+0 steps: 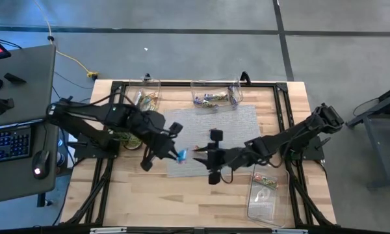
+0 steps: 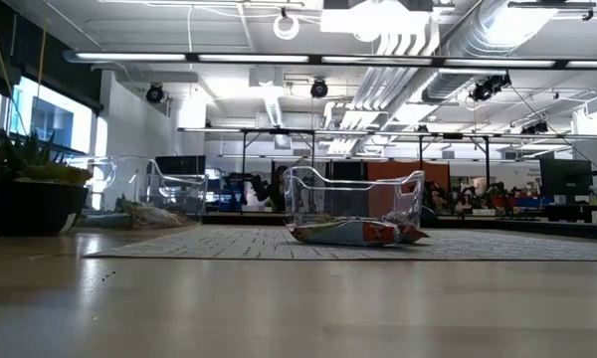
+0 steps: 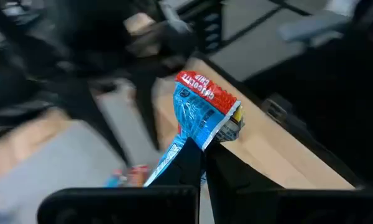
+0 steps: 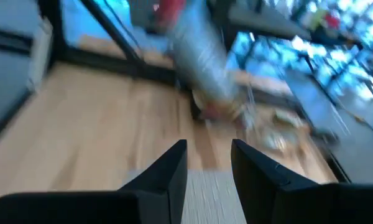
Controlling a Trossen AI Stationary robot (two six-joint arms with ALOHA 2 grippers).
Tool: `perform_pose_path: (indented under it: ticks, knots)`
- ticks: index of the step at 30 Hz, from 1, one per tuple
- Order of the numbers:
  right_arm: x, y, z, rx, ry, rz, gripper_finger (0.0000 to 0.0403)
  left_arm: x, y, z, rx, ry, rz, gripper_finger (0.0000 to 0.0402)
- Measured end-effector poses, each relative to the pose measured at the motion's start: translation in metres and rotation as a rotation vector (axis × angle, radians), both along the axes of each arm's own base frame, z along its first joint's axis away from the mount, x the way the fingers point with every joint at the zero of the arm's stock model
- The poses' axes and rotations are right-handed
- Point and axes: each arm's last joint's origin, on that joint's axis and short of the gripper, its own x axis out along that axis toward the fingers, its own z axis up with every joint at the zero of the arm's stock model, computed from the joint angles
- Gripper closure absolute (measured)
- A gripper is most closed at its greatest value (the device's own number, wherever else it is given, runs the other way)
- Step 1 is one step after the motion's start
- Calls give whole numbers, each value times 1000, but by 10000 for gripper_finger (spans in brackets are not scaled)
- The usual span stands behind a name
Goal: Pick and place Granola Bars by type
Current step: Put the red granola bar into the bottom transparent bin
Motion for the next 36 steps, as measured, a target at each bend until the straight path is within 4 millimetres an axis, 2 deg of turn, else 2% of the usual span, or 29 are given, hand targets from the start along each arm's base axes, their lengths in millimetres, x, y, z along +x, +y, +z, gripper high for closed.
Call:
perform_pose_path:
  ticks: [6, 11, 16, 21, 27, 36]
  knots:
    - [8, -9, 7, -14, -50, 153, 295, 0, 0, -25, -48, -80, -43, 401]
    - [11, -17, 4, -37, -12, 246, 295, 1, -3, -20, -87, -226, -160, 401]
    - [14, -20, 7, -29, -48, 381, 295, 2, -3, -23, -89, -210, -166, 401]
    - [16, -26, 10, -26, -77, 375, 295, 3, -4, -19, -124, -237, -182, 401]
    - [17, -27, 12, -2, -97, 448, 295, 4, -4, -18, -123, -250, -176, 401]
    - [17, -25, 14, -3, -125, 512, 295, 12, -5, -25, -103, -230, -145, 401]
